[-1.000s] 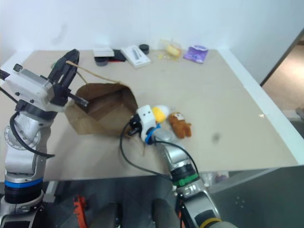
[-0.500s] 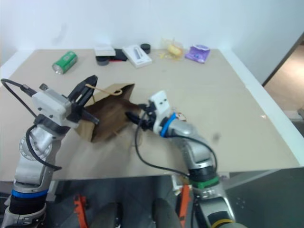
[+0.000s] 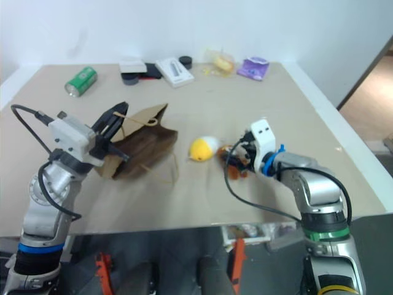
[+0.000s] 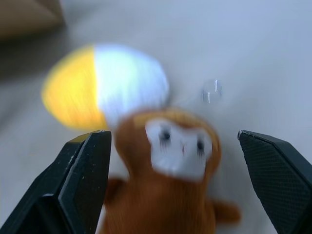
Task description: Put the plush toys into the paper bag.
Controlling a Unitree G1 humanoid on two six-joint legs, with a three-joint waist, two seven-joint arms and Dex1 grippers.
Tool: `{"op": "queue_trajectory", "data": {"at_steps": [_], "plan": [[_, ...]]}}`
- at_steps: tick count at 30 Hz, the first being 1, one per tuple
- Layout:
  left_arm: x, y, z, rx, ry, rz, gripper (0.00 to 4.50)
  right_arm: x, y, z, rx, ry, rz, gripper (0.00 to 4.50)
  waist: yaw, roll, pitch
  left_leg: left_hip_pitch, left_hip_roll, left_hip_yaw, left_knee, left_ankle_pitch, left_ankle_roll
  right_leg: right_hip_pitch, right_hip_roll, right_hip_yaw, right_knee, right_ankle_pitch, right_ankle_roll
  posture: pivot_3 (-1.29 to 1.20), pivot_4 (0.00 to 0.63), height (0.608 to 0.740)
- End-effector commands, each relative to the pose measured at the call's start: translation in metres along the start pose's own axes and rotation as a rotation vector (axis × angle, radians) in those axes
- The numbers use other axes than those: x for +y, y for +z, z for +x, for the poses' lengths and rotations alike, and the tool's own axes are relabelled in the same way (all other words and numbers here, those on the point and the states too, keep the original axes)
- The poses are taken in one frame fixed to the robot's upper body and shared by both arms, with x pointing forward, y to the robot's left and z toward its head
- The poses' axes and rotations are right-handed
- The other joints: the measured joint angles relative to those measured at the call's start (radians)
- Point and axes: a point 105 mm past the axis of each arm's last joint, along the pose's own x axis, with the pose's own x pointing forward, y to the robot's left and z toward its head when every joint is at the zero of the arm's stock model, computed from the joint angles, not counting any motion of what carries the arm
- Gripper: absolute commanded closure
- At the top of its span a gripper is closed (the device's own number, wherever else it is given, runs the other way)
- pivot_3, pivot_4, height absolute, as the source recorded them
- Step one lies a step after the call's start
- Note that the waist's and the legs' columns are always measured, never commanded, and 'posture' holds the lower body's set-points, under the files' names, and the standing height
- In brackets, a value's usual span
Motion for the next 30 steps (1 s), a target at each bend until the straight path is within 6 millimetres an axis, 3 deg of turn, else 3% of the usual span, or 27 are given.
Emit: {"op": "queue_trajectory", "data": {"at_steps": [1,3,7,9,11,14,16,22,30], "plan": [[0.006,0.012,0.004,-0.054,0.009,0.019,4.50,0.002,-0.009,0.000,0.053,-0.010,-0.026,0.26,0.001,0.000,0.000,0.000,0.000,0.000,0.000,0.000,0.000,0.000,0.000,0.000,0.000,0.000,0.000,0.00,0.150,0.740],[0.006,0.012,0.005,-0.056,0.008,0.020,4.50,0.002,-0.010,0.001,0.058,-0.011,-0.022,0.80,0.001,0.000,0.000,0.000,-0.001,0.000,0.000,0.000,0.000,0.000,0.000,0.001,0.000,0.000,0.001,0.00,0.150,0.740],[0.007,0.013,0.006,-0.060,0.008,0.022,4.50,0.000,0.001,-0.001,0.004,-0.002,-0.028,2.81,0.002,0.000,0.000,-0.001,-0.002,0.001,0.001,0.000,0.000,0.000,-0.001,0.001,0.000,0.000,0.001,0.00,0.150,0.740],[0.006,0.014,0.006,-0.060,0.007,0.021,4.50,0.006,0.023,-0.007,-0.109,0.058,-0.061,3.67,0.002,0.000,0.000,-0.001,-0.002,0.001,0.001,0.000,0.000,0.000,-0.001,0.001,0.000,0.000,0.001,0.00,0.150,0.740],[0.006,0.014,0.006,-0.061,0.005,0.022,4.50,0.024,0.053,-0.021,-0.264,0.192,-0.077,4.23,0.002,0.000,0.001,-0.001,-0.002,0.001,0.001,0.000,0.000,0.000,-0.001,0.001,0.000,0.000,0.001,0.00,0.150,0.740],[0.005,0.015,0.006,-0.062,0.003,0.023,4.50,0.056,0.085,-0.044,-0.382,0.424,-0.043,4.35,-0.001,0.001,0.001,-0.001,-0.001,0.000,0.000,0.000,0.000,0.000,0.000,0.001,0.000,0.001,0.004,0.00,0.150,0.740],[0.005,0.015,0.007,-0.063,0.003,0.023,4.50,0.076,0.090,-0.045,-0.369,0.524,-0.042,4.35,-0.001,0.000,0.001,0.000,0.000,0.000,0.000,0.000,0.000,0.000,0.000,0.000,0.000,0.002,0.005,0.00,0.150,0.740],[0.003,0.017,0.010,-0.076,0.002,0.018,4.50,0.116,0.089,-0.011,-0.252,0.605,-0.023,4.35,-0.002,0.000,0.001,-0.001,0.000,-0.002,0.000,0.000,0.000,0.000,0.000,-0.002,0.000,0.000,0.000,0.00,0.150,0.740],[0.001,0.023,0.013,-0.100,0.010,0.001,4.50,0.151,0.085,0.039,-0.149,0.630,0.047,4.35,0.001,0.000,0.001,-0.003,0.000,-0.002,0.000,0.000,0.000,0.000,-0.001,-0.003,-0.001,0.001,0.005,0.00,0.150,0.740]]}}
